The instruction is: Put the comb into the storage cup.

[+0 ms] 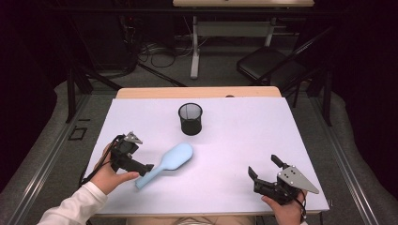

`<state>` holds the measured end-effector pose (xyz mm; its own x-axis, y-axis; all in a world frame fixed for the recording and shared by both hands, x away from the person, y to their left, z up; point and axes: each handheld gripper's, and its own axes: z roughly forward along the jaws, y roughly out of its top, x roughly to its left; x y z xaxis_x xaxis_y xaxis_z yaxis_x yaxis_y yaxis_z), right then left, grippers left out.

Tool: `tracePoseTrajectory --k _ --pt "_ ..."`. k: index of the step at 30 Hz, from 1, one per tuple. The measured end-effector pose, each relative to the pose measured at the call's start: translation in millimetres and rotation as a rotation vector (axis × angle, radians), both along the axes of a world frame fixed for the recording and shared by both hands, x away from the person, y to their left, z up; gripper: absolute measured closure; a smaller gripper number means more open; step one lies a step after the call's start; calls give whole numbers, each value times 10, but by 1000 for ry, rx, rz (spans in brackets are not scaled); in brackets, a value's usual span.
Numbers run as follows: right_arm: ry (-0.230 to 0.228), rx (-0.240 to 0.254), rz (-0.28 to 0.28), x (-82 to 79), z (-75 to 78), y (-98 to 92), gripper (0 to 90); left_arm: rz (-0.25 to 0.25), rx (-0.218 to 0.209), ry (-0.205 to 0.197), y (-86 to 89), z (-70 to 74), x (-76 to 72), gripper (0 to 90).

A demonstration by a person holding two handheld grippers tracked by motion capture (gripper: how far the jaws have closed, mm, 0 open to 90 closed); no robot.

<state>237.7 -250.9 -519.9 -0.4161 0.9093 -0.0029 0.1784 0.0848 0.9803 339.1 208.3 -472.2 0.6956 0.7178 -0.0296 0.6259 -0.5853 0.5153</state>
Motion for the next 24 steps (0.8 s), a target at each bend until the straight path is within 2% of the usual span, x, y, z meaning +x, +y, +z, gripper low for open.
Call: tracePoseTrajectory --k 24 --pt "0 0 1 3 -1 -1 101 -14 23 12 -97 -44 57 3"
